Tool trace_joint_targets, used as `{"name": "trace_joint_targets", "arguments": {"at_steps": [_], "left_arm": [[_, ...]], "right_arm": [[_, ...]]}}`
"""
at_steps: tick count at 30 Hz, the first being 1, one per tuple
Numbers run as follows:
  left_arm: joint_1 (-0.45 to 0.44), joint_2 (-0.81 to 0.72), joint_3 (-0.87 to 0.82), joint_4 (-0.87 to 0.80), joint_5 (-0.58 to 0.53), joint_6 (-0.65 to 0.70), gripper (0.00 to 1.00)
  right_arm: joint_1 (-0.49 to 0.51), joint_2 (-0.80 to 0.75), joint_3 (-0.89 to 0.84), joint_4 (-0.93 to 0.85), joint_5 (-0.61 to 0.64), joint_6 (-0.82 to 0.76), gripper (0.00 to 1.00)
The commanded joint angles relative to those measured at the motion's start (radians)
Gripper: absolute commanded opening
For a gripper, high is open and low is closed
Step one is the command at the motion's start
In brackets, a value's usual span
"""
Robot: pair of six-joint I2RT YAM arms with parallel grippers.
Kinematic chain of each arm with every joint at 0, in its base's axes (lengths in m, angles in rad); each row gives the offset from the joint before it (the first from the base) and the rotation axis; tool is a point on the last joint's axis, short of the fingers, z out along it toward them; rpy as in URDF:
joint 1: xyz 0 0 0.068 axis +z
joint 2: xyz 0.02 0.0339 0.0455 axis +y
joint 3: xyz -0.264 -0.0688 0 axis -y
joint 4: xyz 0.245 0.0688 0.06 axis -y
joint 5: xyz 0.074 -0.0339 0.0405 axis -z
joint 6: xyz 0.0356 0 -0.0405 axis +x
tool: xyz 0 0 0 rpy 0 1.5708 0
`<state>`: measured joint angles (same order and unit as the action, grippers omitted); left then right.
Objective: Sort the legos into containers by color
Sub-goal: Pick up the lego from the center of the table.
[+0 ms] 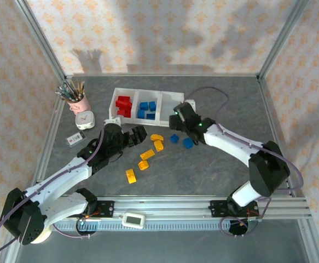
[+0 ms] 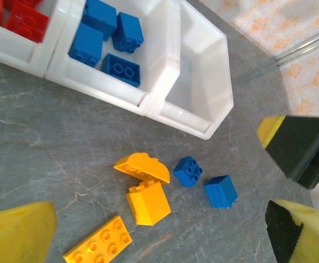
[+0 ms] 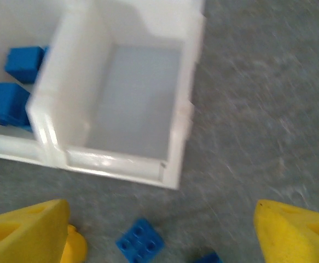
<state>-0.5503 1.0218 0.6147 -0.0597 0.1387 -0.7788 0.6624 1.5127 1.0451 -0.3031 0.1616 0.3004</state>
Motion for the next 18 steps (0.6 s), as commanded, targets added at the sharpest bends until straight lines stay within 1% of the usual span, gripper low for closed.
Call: {"name": "trace_joint_targets", "arguments": {"at_steps": [1,5,12,18], "left_arm": [[-0.033,0.034,0.013,0.072,-0.015,-0.025,0.99],[-0.062,0.057,0.009,0.104,-0.027,-0.036,0.99],[-0.085,0.084,0.006,0.138,-0.042,-0.050,0.99],[-0.088,0.087,0.008,0.132,-0.054,-0.048,0.99]], "right_arm": [[-0.006,-0.075,-0.093,-0.011,0.038,0.081,0.88],[-0.009,-0.097,-0.180,-0.006,0.034,0.127,0.91],[-0.008,-0.065,-0.283,0.095,-0.063,0.169,0.90],[-0.009,0.014,-0.281,0.107,-0.032,0.143,0.86]]}}
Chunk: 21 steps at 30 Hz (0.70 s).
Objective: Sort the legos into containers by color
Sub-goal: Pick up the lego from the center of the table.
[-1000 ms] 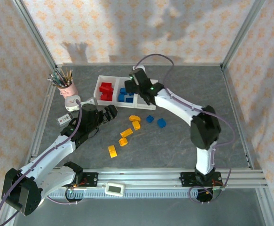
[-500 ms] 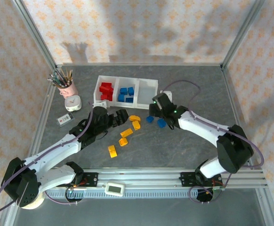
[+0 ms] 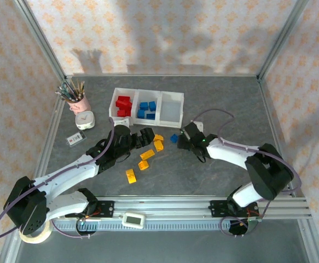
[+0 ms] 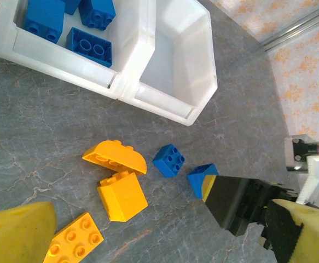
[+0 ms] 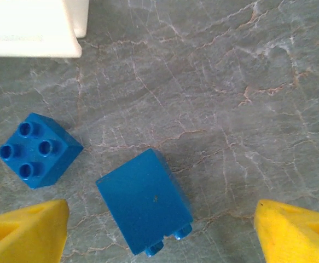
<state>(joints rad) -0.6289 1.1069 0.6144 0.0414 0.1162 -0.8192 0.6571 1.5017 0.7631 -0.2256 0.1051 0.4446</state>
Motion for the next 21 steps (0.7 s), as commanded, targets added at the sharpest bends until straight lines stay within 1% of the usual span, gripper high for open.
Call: {"name": "trace_joint_targets", "arguments": {"at_steps": [1,6,12,17,21], "left_arm": [[-0.009,0.001,0.009,0.029,-0.035,-0.008,0.99],[-0.008,0.007,0.012,0.028,-0.039,-0.003,0.99],[-0.008,0.017,0.019,0.022,-0.038,0.002,0.99],[-0.008,0.014,0.025,0.007,-0.043,0.009,0.99],[-0.009,0.005,0.023,-0.005,-0.055,0.014,0.99]], "right_arm": [[-0.003,0.038,0.009,0.026,0.038,-0.010,0.84],[-0.004,0.103,0.048,0.022,0.074,-0.047,0.75],[-0.010,0.179,0.100,0.020,0.089,-0.070,0.67],[-0.024,0.220,0.131,0.021,0.077,-0.089,0.57],[-0.024,0.231,0.137,0.019,0.034,-0.104,0.48]]}}
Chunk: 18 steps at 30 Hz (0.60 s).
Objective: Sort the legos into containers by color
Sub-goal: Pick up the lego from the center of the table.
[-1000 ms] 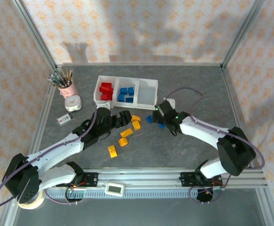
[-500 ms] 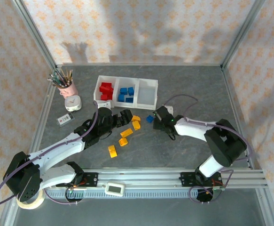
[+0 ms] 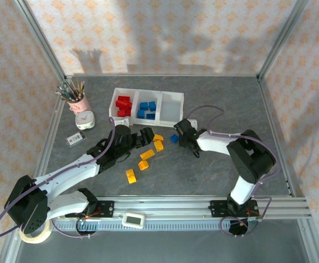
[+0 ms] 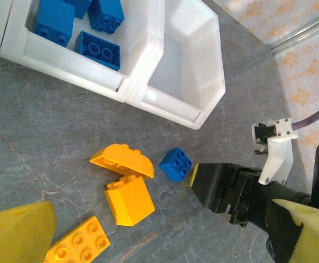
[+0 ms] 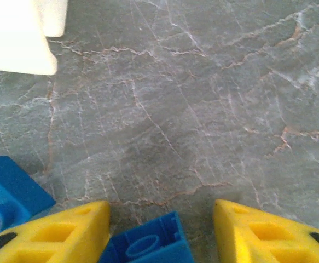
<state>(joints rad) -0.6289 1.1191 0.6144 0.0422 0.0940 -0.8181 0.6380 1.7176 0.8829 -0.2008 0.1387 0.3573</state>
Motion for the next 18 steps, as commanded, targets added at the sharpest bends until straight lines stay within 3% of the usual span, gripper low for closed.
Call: {"name": "trace_joint_targets", "arguments": {"at_steps": [1,8,18], "left_arm": [[-0.009,-0.009,0.021,-0.005,-0.035,0.013,0.99],[-0.009,0.001,0.030,-0.006,-0.039,0.019,0.99],[-0.008,-0.016,0.052,-0.036,-0.066,0.053,0.99]], "right_arm": [[-0.004,0.012,0.017,-0.006,-0.012,-0.019,0.45],[-0.004,-0.032,-0.002,-0.020,-0.015,-0.029,0.26],[-0.003,-0.134,0.071,-0.103,-0.026,-0.041,0.23]]}}
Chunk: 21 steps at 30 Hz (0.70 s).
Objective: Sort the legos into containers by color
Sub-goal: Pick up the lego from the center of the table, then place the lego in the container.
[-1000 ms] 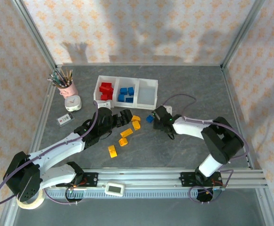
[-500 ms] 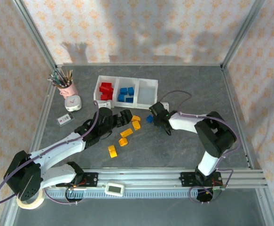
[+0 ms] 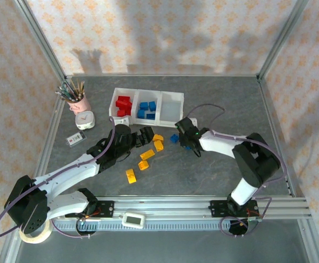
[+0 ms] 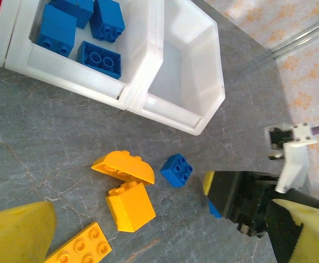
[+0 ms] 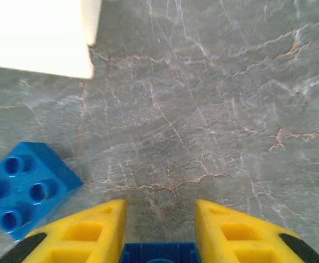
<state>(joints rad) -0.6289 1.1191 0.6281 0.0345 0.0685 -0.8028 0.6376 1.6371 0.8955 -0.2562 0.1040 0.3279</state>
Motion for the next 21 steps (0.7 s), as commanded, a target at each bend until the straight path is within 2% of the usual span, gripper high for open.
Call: {"name": "trace_joint_targets", "arguments": {"at_steps": [1,9,17,21], "left_arm": [[-0.008,-0.021,0.043,-0.036,-0.052,0.046,0.99],[0.015,-0.044,0.088,-0.105,-0.098,0.099,0.99],[0.133,-0.092,0.078,-0.141,-0.050,0.097,0.99],[0.179,-0.115,0.068,-0.157,-0.049,0.107,0.99]], "right_arm": [[-0.003,-0.060,0.078,-0.057,0.002,-0.013,0.23],[0.047,0.019,0.326,-0.090,-0.005,-0.040,0.23],[0.079,0.254,0.652,-0.045,-0.042,-0.046,0.23],[0.082,0.401,0.819,-0.056,-0.017,-0.056,0.24]]}}
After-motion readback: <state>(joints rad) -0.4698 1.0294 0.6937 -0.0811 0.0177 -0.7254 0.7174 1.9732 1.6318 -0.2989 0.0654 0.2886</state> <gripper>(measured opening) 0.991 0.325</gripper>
